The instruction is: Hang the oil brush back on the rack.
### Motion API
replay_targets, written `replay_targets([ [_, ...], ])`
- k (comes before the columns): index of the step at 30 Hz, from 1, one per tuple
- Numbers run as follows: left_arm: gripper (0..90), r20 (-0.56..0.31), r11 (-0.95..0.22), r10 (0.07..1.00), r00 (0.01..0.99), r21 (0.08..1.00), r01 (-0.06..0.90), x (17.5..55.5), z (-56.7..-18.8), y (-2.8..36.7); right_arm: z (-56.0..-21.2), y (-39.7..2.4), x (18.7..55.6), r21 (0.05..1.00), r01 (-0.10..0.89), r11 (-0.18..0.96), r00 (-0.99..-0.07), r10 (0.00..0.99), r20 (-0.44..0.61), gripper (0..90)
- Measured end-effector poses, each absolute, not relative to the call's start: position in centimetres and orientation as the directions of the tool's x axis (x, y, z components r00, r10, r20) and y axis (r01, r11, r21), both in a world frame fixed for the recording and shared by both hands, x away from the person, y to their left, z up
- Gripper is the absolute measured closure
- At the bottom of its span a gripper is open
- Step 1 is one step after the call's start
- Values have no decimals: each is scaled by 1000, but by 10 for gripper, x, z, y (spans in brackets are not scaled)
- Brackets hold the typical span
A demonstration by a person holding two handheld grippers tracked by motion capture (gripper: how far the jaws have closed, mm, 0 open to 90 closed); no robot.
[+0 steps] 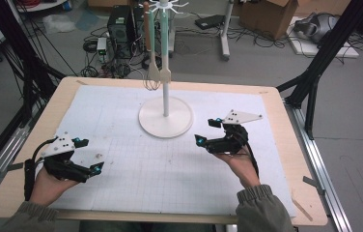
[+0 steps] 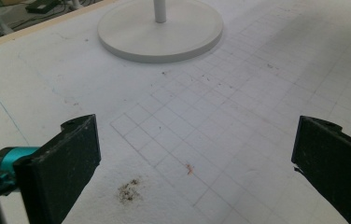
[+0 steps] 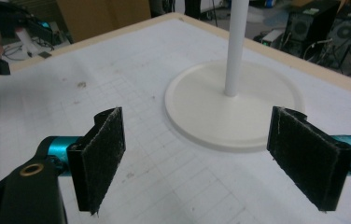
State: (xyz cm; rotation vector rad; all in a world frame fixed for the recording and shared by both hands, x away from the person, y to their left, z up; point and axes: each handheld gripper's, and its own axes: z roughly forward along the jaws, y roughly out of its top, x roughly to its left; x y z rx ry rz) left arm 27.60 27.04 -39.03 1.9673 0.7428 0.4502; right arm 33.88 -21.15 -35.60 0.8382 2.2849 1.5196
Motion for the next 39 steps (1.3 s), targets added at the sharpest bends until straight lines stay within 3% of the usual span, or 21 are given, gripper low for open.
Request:
replay_targets([
  [39,17,-16,-341,666,746,883,323,278,-394,274,-403,-240,295,904,337,263,-753,652,91,184],
])
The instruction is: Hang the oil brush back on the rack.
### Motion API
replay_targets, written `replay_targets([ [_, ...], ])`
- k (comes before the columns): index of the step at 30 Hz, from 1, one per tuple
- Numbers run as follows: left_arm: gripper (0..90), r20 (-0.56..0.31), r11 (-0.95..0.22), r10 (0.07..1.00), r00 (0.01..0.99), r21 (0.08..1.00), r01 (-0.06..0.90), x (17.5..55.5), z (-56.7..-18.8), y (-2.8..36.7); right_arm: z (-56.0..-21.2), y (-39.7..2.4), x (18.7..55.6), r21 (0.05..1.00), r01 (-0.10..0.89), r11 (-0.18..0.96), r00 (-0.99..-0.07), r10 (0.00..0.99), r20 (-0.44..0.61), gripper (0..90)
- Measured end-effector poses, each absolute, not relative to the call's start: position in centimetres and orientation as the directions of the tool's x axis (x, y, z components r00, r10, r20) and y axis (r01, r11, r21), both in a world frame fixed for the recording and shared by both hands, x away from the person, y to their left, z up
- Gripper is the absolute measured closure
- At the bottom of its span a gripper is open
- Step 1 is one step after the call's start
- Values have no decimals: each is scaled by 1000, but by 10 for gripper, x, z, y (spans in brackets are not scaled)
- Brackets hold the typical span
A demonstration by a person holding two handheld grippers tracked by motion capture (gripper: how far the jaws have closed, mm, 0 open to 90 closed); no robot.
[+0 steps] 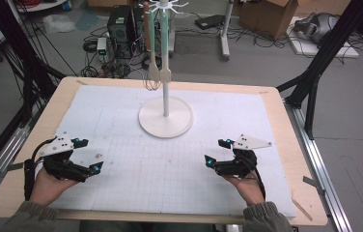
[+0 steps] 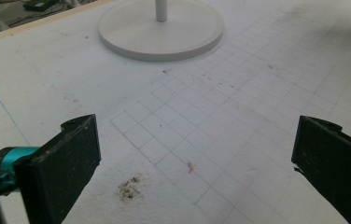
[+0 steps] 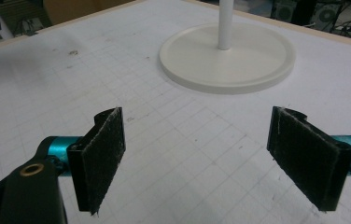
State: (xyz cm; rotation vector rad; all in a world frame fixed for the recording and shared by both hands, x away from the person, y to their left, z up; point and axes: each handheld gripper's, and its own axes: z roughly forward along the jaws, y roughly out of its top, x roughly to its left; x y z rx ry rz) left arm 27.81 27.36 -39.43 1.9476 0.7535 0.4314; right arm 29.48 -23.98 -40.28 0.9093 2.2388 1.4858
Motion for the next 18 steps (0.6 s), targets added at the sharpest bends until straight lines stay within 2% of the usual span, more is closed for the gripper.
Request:
replay_targets([
  [18,17,-25,-344,664,748,877,334,279,-400,274,-415,-245,276,911,326,253,-749,657,86,184],
])
